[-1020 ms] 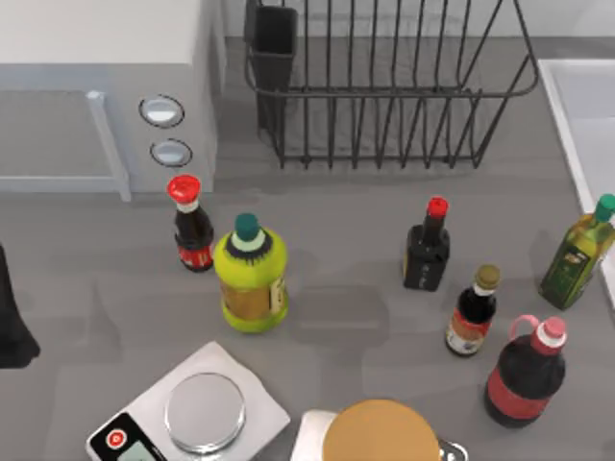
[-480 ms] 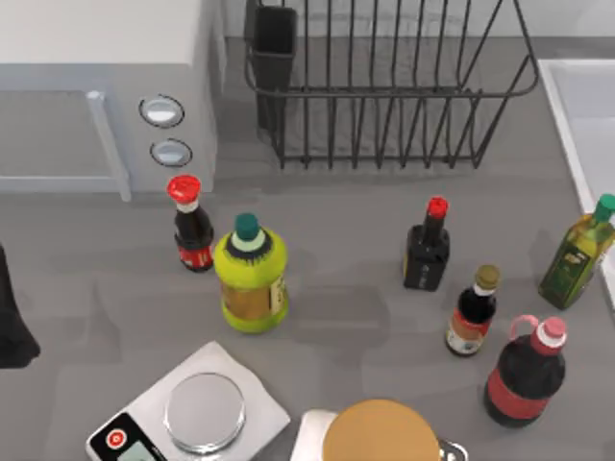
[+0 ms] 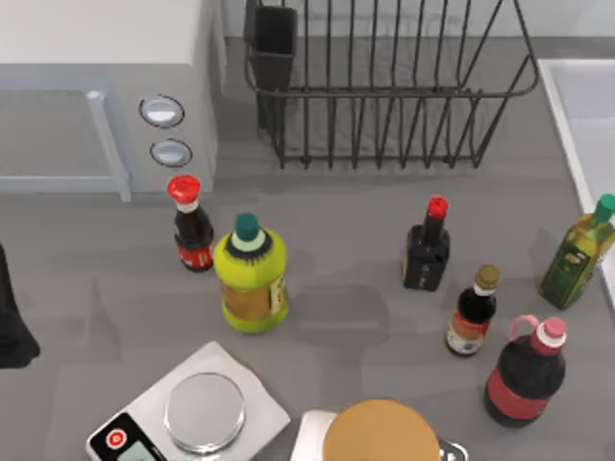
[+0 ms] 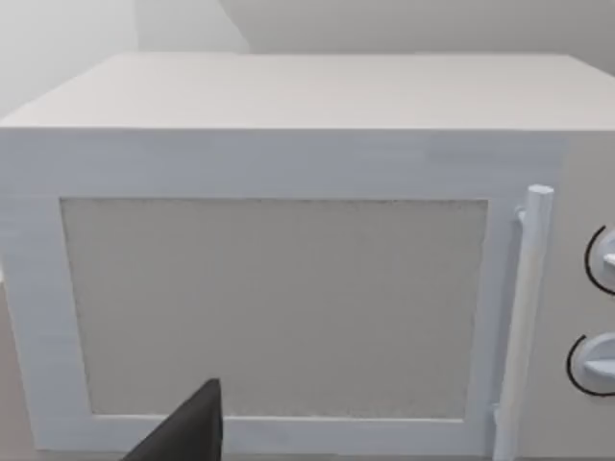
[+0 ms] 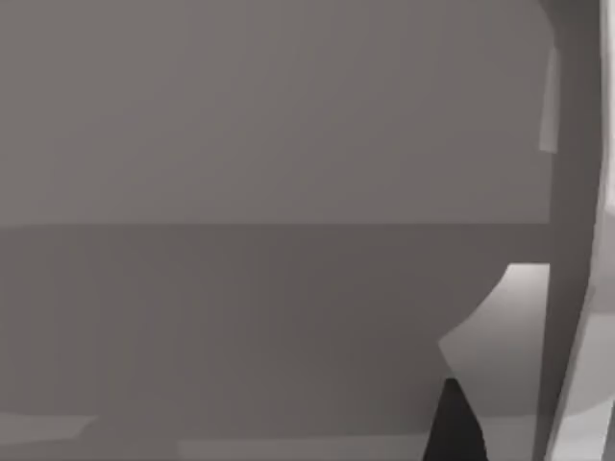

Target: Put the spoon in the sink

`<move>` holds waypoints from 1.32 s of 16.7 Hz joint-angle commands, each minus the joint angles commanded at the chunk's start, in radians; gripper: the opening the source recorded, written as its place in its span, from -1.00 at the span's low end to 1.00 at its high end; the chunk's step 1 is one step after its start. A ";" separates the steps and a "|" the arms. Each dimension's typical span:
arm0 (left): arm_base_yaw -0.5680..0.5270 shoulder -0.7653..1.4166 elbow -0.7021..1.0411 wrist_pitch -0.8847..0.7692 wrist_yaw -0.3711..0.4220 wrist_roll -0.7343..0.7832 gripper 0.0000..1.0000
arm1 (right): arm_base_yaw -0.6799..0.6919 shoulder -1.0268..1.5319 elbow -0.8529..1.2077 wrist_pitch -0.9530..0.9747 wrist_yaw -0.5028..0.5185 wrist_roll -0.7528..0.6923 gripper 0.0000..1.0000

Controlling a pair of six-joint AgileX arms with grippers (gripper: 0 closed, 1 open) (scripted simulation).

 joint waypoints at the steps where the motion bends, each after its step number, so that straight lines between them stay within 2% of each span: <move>1: 0.000 0.000 0.000 0.000 0.000 0.000 1.00 | 0.000 0.000 0.000 0.000 0.000 0.000 -1.00; 6: 0.000 0.000 0.000 0.000 0.000 0.000 1.00 | 0.000 0.000 0.000 0.000 0.000 0.000 -1.00; 7: 0.000 0.000 0.000 0.000 0.000 0.000 1.00 | -0.009 -0.077 0.041 -0.100 0.109 -0.032 -1.00; 11: 0.000 0.000 0.000 0.000 0.000 0.000 1.00 | -0.013 -0.101 0.102 -0.174 0.111 -0.033 -1.00; 18: 0.000 0.000 0.000 0.000 0.000 0.000 1.00 | -0.016 -0.227 0.311 -0.535 0.110 -0.038 -1.00; 22: 0.000 0.000 0.000 0.000 0.000 0.000 1.00 | -0.014 -0.253 0.337 -0.571 0.109 -0.040 -1.00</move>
